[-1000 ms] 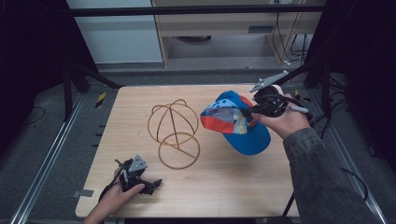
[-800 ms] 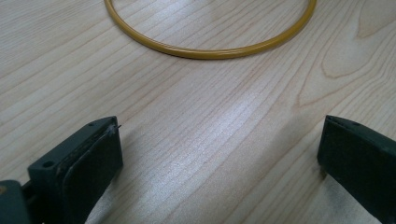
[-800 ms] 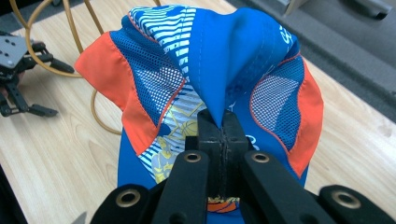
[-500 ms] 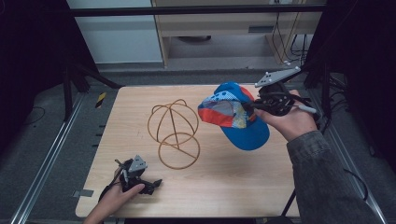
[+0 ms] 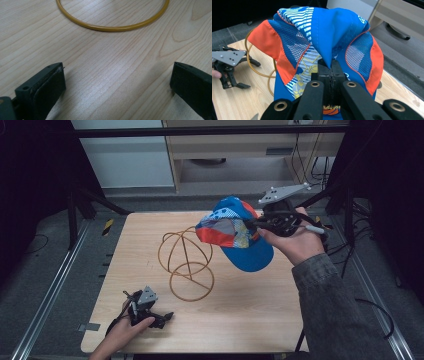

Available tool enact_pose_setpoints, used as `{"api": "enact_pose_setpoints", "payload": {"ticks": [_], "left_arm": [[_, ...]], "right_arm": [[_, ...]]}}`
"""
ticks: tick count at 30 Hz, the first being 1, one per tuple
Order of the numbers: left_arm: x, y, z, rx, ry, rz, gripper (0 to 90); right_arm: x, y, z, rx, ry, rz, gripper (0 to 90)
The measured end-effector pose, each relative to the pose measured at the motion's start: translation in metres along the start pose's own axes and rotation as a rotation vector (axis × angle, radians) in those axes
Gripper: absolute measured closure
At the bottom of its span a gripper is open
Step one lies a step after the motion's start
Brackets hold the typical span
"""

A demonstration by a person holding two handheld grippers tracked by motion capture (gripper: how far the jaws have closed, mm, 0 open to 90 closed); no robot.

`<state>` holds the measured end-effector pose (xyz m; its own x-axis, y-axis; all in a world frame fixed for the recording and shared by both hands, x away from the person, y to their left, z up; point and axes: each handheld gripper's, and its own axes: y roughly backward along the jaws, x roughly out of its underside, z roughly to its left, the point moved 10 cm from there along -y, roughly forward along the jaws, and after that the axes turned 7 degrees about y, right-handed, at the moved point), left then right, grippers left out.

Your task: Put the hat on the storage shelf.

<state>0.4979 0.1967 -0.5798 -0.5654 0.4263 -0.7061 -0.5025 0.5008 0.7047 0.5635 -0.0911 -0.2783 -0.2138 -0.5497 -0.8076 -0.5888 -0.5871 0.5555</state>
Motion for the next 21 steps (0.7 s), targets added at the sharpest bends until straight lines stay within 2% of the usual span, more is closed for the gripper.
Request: {"api": "enact_pose_setpoints", "payload": {"ticks": [15,21], "left_arm": [[0.000,0.000,0.000,0.000,0.000,0.002,0.0],[0.000,0.000,0.000,0.000,0.000,0.002,0.0]], "right_arm": [[-0.023,-0.014,0.010,-0.011,0.017,-0.033,90.0],[-0.026,-0.019,0.015,-0.020,0.023,-0.032,90.0]]}}
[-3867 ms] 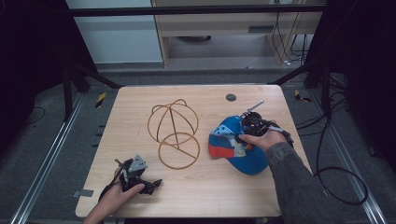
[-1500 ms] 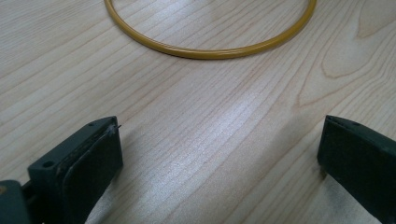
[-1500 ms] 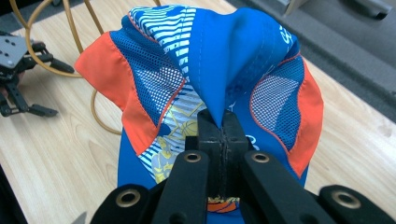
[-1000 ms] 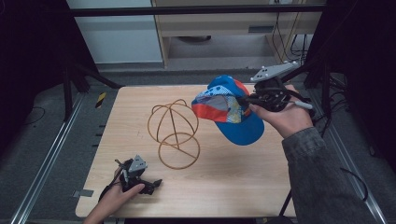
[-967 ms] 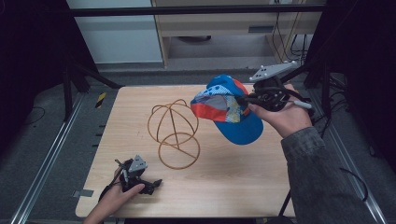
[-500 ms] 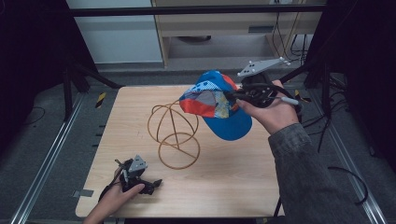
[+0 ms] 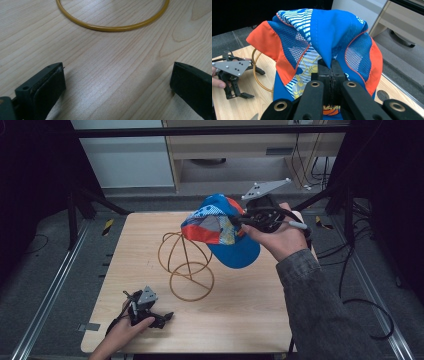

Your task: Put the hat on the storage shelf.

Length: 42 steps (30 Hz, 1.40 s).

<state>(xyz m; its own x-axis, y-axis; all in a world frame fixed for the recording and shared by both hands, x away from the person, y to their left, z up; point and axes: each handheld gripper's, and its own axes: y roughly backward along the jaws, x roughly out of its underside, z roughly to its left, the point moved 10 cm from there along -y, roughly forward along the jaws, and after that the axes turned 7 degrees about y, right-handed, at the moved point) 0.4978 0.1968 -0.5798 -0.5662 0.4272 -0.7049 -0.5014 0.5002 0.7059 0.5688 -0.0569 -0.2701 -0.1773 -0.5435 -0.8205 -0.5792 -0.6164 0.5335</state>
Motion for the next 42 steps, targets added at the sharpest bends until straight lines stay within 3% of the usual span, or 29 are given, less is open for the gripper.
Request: {"api": "enact_pose_setpoints", "payload": {"ticks": [23,32,42], "left_arm": [[0.000,0.000,0.000,-0.002,-0.002,-0.001,0.0],[0.000,0.000,0.000,0.000,-0.004,0.000,0.0],[0.000,0.000,0.000,0.001,-0.001,-0.002,0.0]], "right_arm": [[-0.032,-0.019,0.009,-0.027,0.027,-0.009,90.0],[-0.046,-0.043,0.020,-0.053,0.057,0.019,90.0],[-0.051,-0.068,0.031,-0.097,0.041,0.020,90.0]]}}
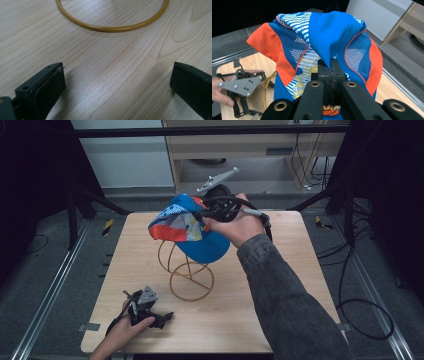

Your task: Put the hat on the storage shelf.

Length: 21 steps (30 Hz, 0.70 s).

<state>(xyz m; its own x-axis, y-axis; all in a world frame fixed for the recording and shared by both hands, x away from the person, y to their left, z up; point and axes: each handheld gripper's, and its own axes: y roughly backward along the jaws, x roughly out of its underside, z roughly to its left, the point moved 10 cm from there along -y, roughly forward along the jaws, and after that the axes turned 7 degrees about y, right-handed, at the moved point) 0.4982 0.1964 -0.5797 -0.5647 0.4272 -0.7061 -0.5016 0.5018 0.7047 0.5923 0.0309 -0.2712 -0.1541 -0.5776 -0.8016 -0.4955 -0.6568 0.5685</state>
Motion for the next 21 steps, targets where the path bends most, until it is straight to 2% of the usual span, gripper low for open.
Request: {"api": "enact_pose_setpoints", "payload": {"ticks": [5,10,21], "left_arm": [[0.000,0.000,0.000,-0.001,0.000,0.001,0.0],[0.000,0.000,0.000,-0.002,0.001,0.000,0.0],[0.000,0.000,0.000,-0.003,0.000,0.000,0.0]], "right_arm": [[-0.007,-0.009,0.005,-0.014,-0.001,-0.008,90.0],[-0.009,-0.024,0.013,-0.035,0.012,0.022,90.0],[-0.010,-0.042,0.021,-0.060,0.017,0.042,90.0]]}}
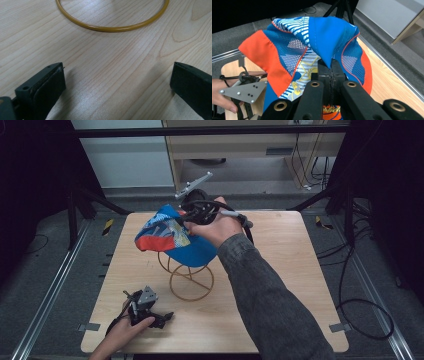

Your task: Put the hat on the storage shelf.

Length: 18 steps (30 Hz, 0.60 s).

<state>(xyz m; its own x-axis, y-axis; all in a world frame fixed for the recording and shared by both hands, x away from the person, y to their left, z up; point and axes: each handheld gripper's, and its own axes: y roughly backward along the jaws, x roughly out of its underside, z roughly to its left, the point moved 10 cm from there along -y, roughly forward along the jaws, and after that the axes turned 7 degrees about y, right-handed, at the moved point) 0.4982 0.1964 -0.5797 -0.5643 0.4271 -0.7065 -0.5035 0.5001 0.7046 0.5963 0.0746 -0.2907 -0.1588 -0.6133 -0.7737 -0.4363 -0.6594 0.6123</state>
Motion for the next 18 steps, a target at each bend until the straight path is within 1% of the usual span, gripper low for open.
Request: {"api": "enact_pose_setpoints", "payload": {"ticks": [2,3,8,13,15,18], "left_arm": [[0.0000,0.0000,0.0000,0.000,0.000,0.000,0.0],[0.0000,0.0000,0.0000,0.000,0.001,0.000,0.0],[0.0000,0.0000,-0.0001,0.000,0.000,0.000,0.0],[0.0000,0.0000,0.0000,0.000,0.000,0.000,0.0],[0.0000,0.0000,-0.0001,0.000,0.002,0.000,0.0],[0.0000,-0.0001,-0.0001,0.000,0.002,0.000,0.0]], "right_arm": [[0.0001,-0.0008,0.0007,-0.001,0.000,0.001,89.9],[0.0003,-0.0022,0.0034,-0.007,0.002,0.002,89.9],[0.0009,-0.0040,0.0040,-0.010,0.007,0.006,89.9],[0.0021,-0.0018,0.0074,-0.021,0.018,0.008,89.9],[0.0042,-0.0021,0.0090,-0.029,0.016,0.017,89.8],[0.0055,-0.0025,0.0087,-0.028,0.019,0.025,89.8]]}}
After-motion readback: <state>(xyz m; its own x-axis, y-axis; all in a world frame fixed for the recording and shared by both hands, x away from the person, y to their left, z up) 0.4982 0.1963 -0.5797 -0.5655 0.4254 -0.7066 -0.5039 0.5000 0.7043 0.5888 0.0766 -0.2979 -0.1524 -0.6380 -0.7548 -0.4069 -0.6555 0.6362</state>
